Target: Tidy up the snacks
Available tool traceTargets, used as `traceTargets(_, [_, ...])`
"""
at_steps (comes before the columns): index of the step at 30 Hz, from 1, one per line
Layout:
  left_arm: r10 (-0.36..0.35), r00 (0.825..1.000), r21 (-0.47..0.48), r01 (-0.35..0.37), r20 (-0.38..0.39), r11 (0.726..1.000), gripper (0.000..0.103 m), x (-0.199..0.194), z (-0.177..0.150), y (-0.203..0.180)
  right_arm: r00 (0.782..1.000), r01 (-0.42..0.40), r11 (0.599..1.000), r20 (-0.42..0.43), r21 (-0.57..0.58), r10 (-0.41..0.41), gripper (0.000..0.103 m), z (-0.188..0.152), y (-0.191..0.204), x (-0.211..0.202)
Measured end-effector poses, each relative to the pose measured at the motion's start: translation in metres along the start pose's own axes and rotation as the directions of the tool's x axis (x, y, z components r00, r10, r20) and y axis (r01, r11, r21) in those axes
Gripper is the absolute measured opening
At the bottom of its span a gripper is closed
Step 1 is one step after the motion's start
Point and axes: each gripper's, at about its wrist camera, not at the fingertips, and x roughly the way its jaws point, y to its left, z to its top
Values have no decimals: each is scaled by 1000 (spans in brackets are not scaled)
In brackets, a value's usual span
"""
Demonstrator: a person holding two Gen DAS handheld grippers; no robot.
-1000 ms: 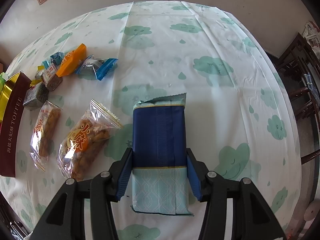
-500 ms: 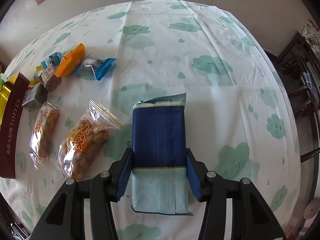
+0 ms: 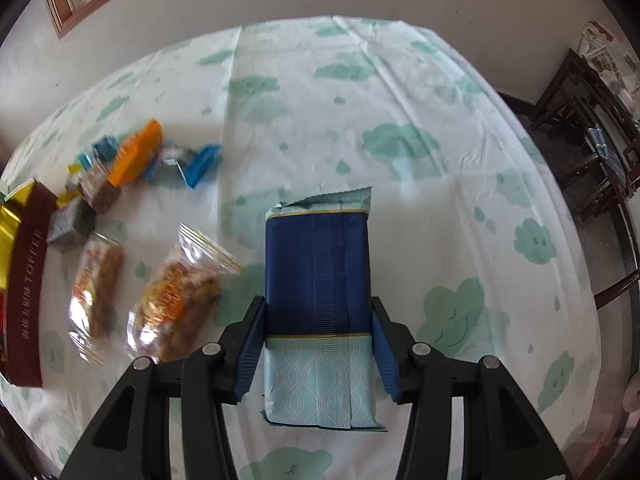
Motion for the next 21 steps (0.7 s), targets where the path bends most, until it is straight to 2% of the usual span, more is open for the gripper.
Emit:
traceTargets(4, [-10,1000,-9,10,-1,1000,43,1,2,0,998,-21,1000,62,-2,21,50,5,10,-24])
traceTargets(8, [-9,1000,-17,9,2,1000,47,3,5,0,991,-75,997,110,-33,78,50,9,32,-48])
traceTargets(12, [-13,1000,-14,14,20,1000,62,1,7,-2,979,-146,986,130,-84,156,50,10,65,-64])
traceTargets(18, [-29,992,3,29,120,1000,70,-25,10,-2,961,-231,961,116,-155,250,50,3,118,-76])
traceTargets(21, [-31,982,-27,37,186,999,75,-46,11,8,949,-273,944,107,-187,296,50,-1,150,-81])
